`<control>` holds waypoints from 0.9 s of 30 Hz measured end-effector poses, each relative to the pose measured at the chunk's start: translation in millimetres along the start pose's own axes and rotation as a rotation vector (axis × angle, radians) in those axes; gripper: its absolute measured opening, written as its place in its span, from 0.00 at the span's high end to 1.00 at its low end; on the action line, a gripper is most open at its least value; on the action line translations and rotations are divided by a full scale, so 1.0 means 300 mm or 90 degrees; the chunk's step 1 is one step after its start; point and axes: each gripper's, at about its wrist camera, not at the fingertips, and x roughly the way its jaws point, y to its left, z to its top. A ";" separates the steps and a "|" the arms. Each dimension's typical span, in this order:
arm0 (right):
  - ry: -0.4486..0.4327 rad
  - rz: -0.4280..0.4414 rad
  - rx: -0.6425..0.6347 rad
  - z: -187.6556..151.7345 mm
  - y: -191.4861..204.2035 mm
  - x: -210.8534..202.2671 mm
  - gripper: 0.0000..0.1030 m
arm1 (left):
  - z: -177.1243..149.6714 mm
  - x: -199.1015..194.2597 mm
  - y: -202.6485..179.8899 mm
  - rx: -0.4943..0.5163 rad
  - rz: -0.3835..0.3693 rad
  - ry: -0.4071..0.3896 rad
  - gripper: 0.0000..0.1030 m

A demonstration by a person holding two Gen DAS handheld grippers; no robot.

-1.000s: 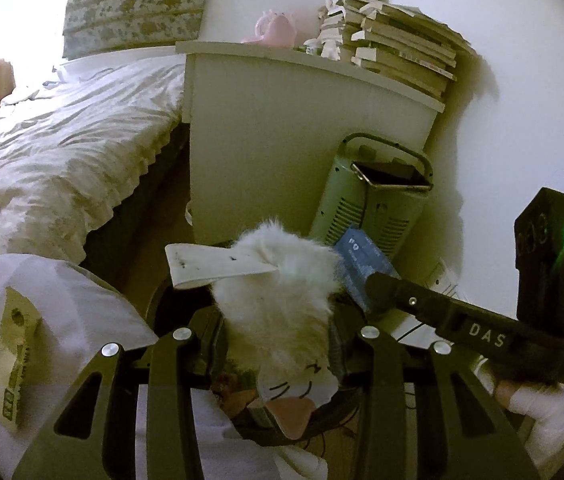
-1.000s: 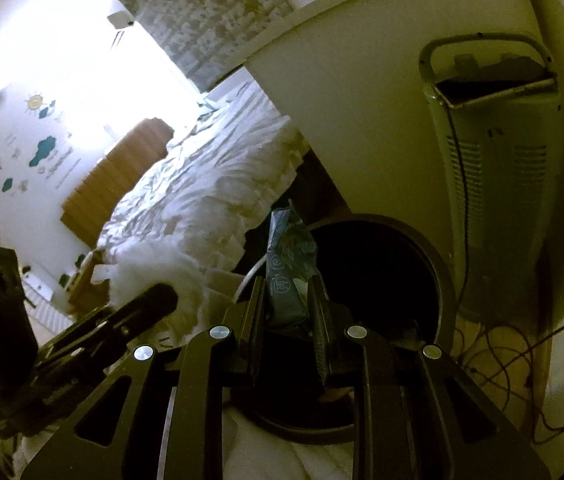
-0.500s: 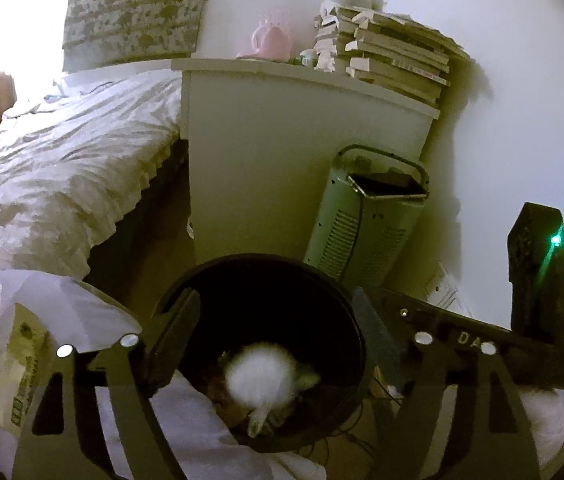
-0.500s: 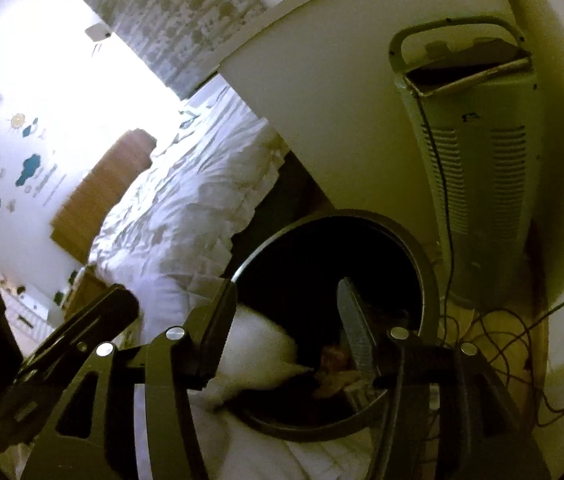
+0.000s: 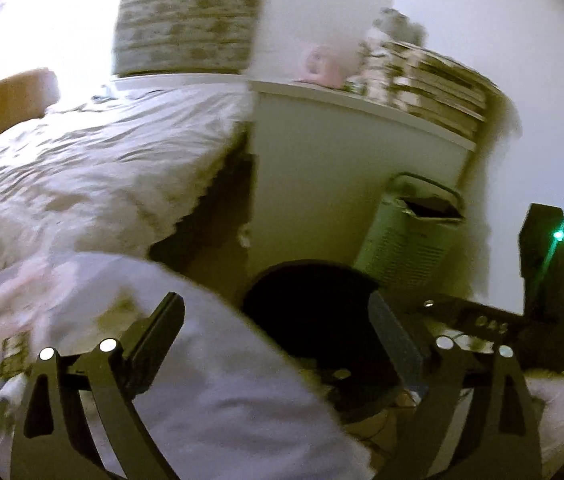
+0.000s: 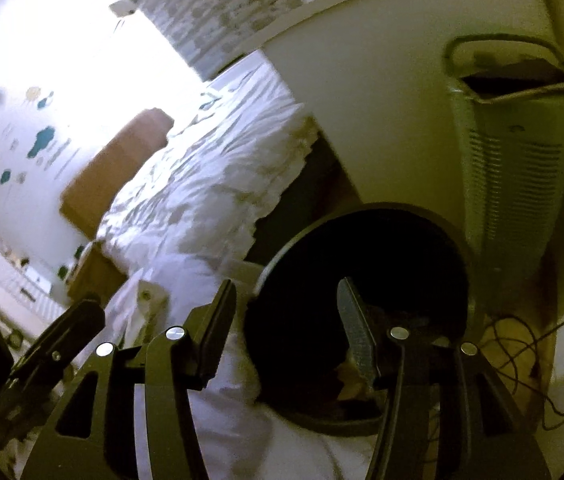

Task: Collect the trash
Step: 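Grasp the green Doublemint can with the left tool while the right tool grasps the black battery card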

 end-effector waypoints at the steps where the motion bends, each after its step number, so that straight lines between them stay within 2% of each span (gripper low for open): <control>1: 0.010 0.008 -0.014 -0.005 0.042 0.019 0.48 | -0.008 -0.014 0.039 -0.012 0.013 -0.001 0.10; 8: 0.072 0.061 -0.109 -0.054 0.302 0.148 0.48 | -0.110 -0.137 0.422 -0.139 0.123 0.011 0.10; 10: 0.090 0.077 -0.140 -0.073 0.382 0.187 0.41 | -0.159 -0.180 0.544 -0.191 0.148 0.019 0.10; 11: 0.099 0.087 -0.156 -0.084 0.431 0.209 0.33 | -0.182 -0.199 0.593 -0.214 0.160 0.022 0.11; 12: 0.109 0.100 -0.173 -0.095 0.482 0.233 0.32 | -0.201 -0.214 0.634 -0.234 0.171 0.024 0.11; 14: 0.125 0.114 -0.208 -0.113 0.571 0.270 0.32 | -0.254 -0.247 0.742 -0.294 0.191 0.033 0.18; 16: 0.143 0.126 -0.247 -0.132 0.671 0.318 0.32 | -0.293 -0.255 0.824 -0.345 0.193 0.053 0.31; 20: 0.176 0.142 -0.299 -0.165 0.829 0.417 0.32 | -0.334 -0.233 0.906 -0.399 0.183 0.079 0.36; 24: 0.223 0.135 -0.336 -0.203 0.937 0.549 0.32 | -0.350 -0.201 0.933 -0.411 0.184 0.097 0.36; 27: 0.264 0.116 -0.370 -0.248 0.998 0.650 0.32 | -0.353 -0.184 0.920 -0.365 0.217 0.107 0.42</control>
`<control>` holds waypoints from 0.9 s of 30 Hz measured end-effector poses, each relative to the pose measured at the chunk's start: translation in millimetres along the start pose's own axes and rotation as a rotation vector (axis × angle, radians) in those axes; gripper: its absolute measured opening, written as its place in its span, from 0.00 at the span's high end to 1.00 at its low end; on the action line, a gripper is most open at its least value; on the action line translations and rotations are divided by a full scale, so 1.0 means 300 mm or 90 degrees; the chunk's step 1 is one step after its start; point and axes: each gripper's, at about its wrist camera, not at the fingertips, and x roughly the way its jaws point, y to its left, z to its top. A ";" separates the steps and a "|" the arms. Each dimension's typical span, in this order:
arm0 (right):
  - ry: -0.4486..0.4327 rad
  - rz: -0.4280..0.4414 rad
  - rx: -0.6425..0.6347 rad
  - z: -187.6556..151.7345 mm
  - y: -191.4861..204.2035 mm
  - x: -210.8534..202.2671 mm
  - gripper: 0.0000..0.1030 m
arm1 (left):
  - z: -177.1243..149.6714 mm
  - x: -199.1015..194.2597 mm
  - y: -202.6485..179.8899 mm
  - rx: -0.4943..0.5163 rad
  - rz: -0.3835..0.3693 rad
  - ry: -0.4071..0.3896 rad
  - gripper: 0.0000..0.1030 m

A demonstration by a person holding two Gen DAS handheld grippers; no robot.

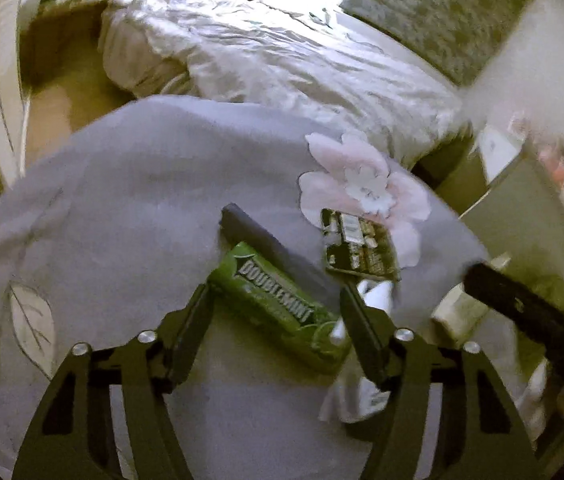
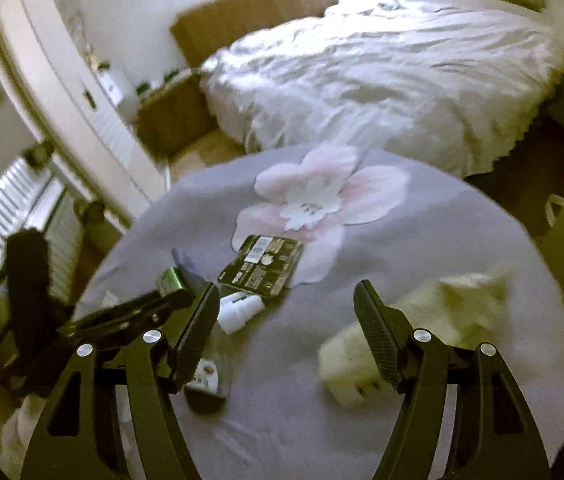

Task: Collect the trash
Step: 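Grasp the green Doublemint can with the left tool while the right tool grasps the black battery card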

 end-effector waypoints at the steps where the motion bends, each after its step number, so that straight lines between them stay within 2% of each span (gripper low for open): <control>1: 0.015 -0.008 -0.010 0.005 0.014 0.037 0.32 | -0.005 -0.001 -0.004 0.017 0.006 -0.002 0.43; 6: 0.074 -0.054 -0.068 0.013 0.088 0.190 0.32 | -0.009 -0.015 0.030 0.048 -0.002 0.000 0.53; 14: 0.071 -0.108 -0.113 0.043 0.149 0.283 0.30 | -0.012 -0.050 0.139 0.069 -0.028 0.008 0.67; 15: 0.070 -0.118 -0.123 0.045 0.156 0.293 0.32 | -0.012 -0.050 0.142 0.071 -0.027 0.009 0.72; 17: 0.064 -0.131 -0.127 0.057 0.158 0.305 0.36 | -0.011 -0.051 0.146 0.075 -0.029 0.010 0.72; 21: 0.053 -0.117 -0.112 0.075 0.133 0.300 0.54 | -0.015 -0.053 0.149 0.076 -0.034 0.007 0.72; 24: 0.051 -0.089 -0.101 0.079 0.112 0.285 0.59 | -0.019 -0.056 0.155 0.066 -0.040 0.004 0.72; 27: 0.067 -0.083 -0.117 0.083 0.111 0.280 0.58 | -0.020 -0.061 0.161 0.061 -0.041 0.004 0.72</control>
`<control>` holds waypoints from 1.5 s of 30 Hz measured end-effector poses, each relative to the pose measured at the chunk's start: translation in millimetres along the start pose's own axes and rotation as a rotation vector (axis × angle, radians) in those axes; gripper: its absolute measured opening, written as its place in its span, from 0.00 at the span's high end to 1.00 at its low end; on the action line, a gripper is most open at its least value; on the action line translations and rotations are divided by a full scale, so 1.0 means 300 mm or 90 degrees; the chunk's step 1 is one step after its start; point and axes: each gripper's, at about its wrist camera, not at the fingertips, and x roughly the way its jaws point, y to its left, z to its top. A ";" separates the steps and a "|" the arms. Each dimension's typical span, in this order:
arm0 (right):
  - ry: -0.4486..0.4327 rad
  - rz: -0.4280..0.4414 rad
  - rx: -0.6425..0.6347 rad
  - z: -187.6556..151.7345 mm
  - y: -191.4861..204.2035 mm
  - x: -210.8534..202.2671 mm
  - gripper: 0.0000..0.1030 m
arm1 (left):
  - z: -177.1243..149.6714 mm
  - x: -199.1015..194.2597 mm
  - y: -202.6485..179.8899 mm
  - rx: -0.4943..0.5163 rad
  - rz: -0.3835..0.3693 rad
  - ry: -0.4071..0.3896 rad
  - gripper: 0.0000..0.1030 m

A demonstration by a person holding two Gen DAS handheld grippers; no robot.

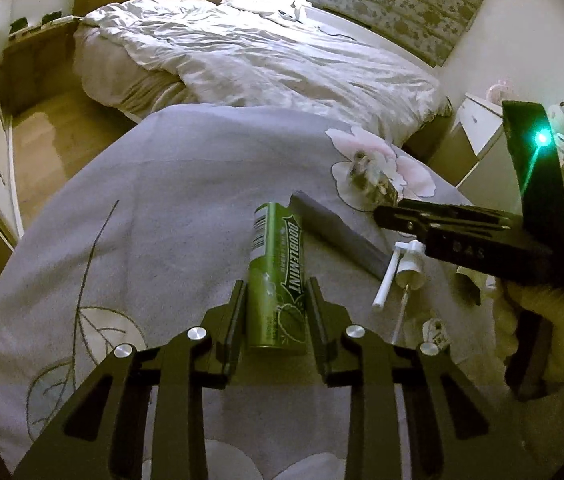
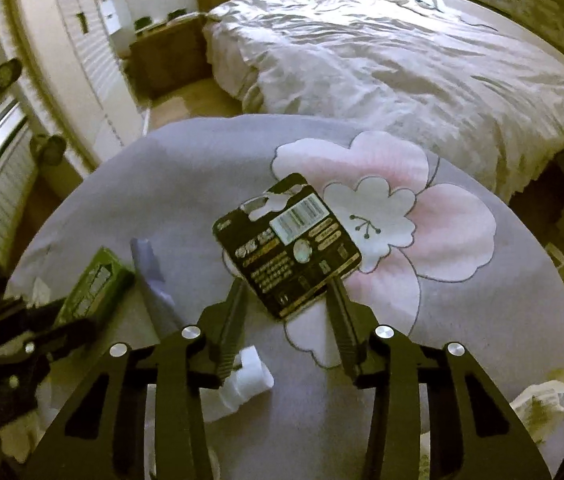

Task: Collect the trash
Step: 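Grasp the green Doublemint can with the left tool while the right tool grasps the black battery card, then carry the can and battery card toward the black bin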

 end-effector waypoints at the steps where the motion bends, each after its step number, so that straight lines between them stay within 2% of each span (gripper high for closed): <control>1: -0.001 -0.009 -0.006 0.008 -0.006 -0.005 0.54 | 0.000 -0.002 0.002 -0.001 0.001 0.000 0.72; 3: -0.025 -0.036 -0.033 0.019 -0.002 -0.026 0.28 | -0.002 -0.005 0.004 -0.001 0.001 -0.001 0.72; 5: -0.031 -0.048 -0.077 0.034 0.013 -0.027 0.26 | 0.000 -0.004 0.006 0.001 0.002 -0.001 0.72; 8: -0.004 -0.058 -0.161 0.064 0.041 0.025 0.26 | 0.003 -0.002 0.010 -0.001 0.002 -0.003 0.72; 10: 0.007 -0.043 -0.180 0.074 0.042 0.054 0.27 | 0.005 -0.002 0.014 -0.004 0.001 -0.005 0.72; 11: 0.023 -0.010 -0.161 0.088 0.026 0.066 0.34 | 0.004 -0.002 0.016 -0.005 0.000 -0.006 0.72; 13: 0.035 0.014 -0.135 0.100 0.003 0.079 0.35 | 0.001 -0.005 0.020 -0.008 -0.004 -0.010 0.72; 16: 0.028 0.031 -0.107 0.092 -0.012 0.067 0.36 | -0.002 -0.013 0.025 -0.010 -0.007 -0.012 0.73; 18: 0.014 0.064 -0.065 0.079 -0.031 0.048 0.36 | 0.000 -0.024 0.023 -0.010 -0.011 -0.020 0.73; 22: -0.044 0.144 0.044 0.037 -0.073 -0.047 0.36 | 0.009 -0.062 0.003 -0.004 -0.025 -0.039 0.73; 27: -0.141 0.282 0.180 -0.060 -0.162 -0.226 0.36 | 0.027 -0.120 -0.077 0.018 -0.044 -0.065 0.73; 33: -0.253 0.368 0.281 -0.194 -0.298 -0.460 0.36 | 0.058 -0.189 -0.276 0.072 -0.093 -0.100 0.73; 36: -0.304 0.353 0.311 -0.277 -0.374 -0.581 0.36 | 0.071 -0.203 -0.419 0.109 -0.129 -0.112 0.73; 45: -0.408 0.177 0.393 -0.573 -0.616 -0.881 0.36 | 0.042 -0.141 -0.801 0.201 -0.220 -0.097 0.72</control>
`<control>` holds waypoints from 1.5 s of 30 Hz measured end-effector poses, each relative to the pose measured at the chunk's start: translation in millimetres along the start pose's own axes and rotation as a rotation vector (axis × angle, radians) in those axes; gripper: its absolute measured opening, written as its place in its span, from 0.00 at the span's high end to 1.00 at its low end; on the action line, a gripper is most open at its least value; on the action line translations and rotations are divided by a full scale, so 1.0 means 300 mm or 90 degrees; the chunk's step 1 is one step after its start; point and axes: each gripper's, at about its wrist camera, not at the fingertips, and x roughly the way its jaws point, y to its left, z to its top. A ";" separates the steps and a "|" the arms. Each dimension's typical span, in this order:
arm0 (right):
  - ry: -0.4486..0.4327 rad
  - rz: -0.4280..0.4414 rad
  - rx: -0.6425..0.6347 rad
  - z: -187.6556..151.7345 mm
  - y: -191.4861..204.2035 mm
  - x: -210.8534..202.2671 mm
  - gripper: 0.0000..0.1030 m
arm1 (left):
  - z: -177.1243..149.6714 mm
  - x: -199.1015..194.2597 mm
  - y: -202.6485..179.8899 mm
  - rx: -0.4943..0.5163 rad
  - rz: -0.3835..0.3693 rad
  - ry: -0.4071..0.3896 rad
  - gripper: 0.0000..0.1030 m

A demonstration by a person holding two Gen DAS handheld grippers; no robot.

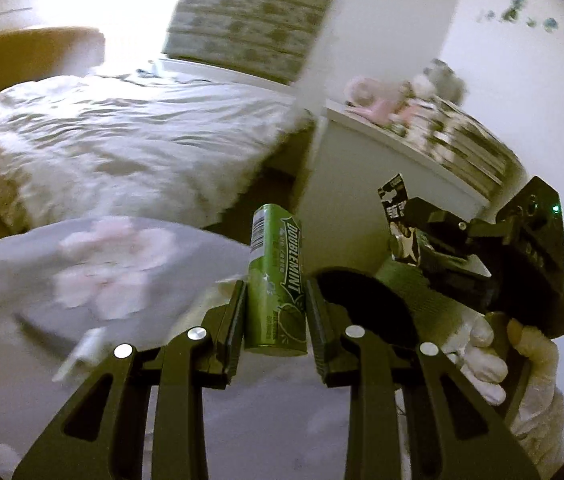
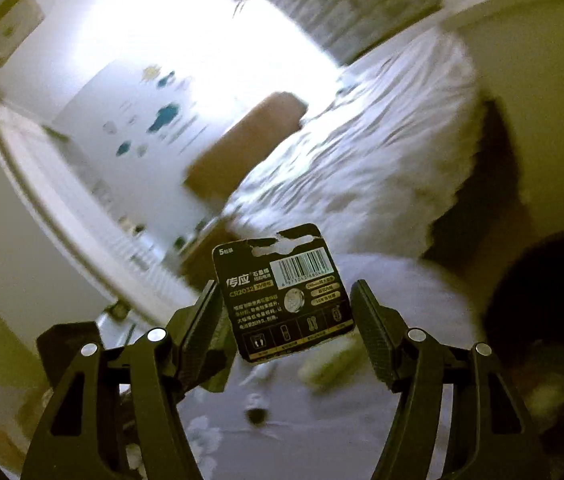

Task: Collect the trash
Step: 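Carry the can and battery card toward the black bin, then open both tools over the black bin to drop can and card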

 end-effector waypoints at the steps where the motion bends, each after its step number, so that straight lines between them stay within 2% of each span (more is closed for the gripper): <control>1: -0.014 -0.017 0.003 0.005 -0.026 -0.043 0.36 | 0.003 0.032 -0.041 0.009 -0.011 0.006 0.72; 8: -0.077 -0.111 0.039 0.021 -0.210 -0.251 0.36 | -0.015 0.186 -0.274 0.067 -0.071 0.037 0.72; 16: -0.082 -0.173 0.096 -0.049 -0.397 -0.316 0.36 | -0.061 0.315 -0.418 0.118 -0.102 0.073 0.72; 25: -0.064 -0.197 0.136 -0.112 -0.529 -0.327 0.36 | -0.098 0.390 -0.452 0.130 -0.096 0.103 0.72; 45: -0.033 -0.214 0.177 -0.143 -0.603 -0.283 0.35 | -0.096 0.458 -0.503 0.139 -0.097 0.124 0.72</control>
